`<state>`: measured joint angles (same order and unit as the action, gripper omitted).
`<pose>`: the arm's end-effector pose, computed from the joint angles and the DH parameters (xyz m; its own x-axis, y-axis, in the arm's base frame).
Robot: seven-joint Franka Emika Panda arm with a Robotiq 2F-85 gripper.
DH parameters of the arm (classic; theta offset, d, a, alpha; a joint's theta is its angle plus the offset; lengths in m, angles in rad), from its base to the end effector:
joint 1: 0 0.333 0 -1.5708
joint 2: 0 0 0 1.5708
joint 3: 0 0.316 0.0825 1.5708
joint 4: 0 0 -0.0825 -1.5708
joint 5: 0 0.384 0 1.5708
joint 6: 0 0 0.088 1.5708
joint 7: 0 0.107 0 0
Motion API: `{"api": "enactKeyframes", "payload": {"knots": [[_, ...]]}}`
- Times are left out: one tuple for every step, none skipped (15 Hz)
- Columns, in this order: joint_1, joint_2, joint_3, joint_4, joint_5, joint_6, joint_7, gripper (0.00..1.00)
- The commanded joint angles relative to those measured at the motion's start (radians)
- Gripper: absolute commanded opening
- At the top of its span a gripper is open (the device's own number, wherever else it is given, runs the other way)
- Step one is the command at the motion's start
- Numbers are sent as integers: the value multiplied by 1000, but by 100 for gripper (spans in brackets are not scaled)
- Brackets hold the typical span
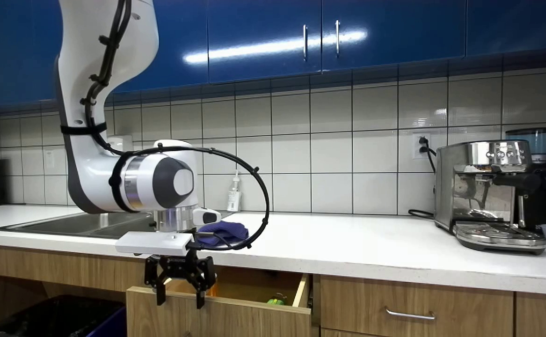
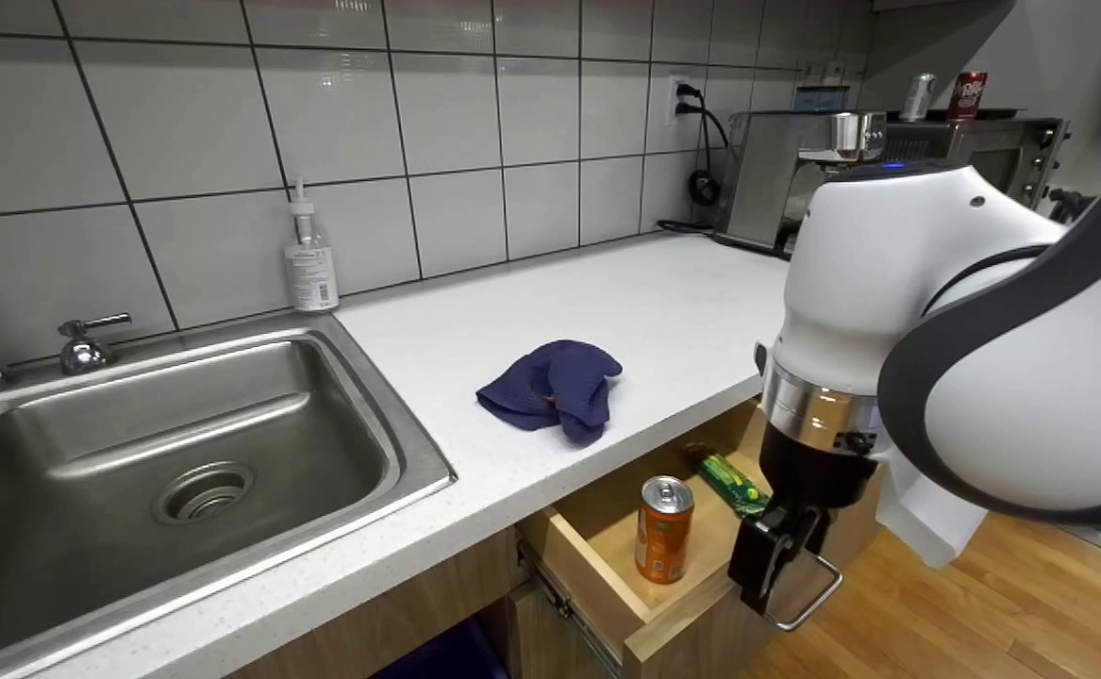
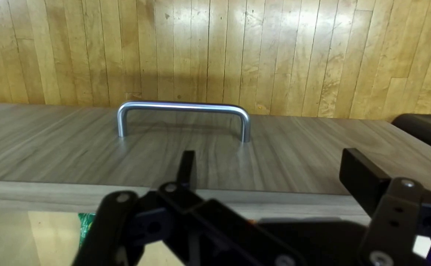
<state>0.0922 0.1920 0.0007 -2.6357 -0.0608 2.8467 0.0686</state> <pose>0.4261 0.0430 0.1823 0.9964 0.0824 0.0197 0.0820 -0.9965 0.0173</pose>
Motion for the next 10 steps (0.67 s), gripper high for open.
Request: {"api": "enactKeyframes", "payload": {"knots": [[3,21,-17,44,-38,16,25,100],[3,25,-19,51,-41,16,25,100],[3,29,-19,58,-41,16,24,100],[3,35,-21,67,-42,16,22,100],[2,39,-21,75,-42,16,20,100],[1,45,-22,84,-41,15,18,100],[1,49,-22,90,-39,14,15,100],[3,54,-26,99,-44,13,17,100],[3,59,-27,107,-44,12,15,100],[2,65,-26,114,-43,11,13,100]]}}
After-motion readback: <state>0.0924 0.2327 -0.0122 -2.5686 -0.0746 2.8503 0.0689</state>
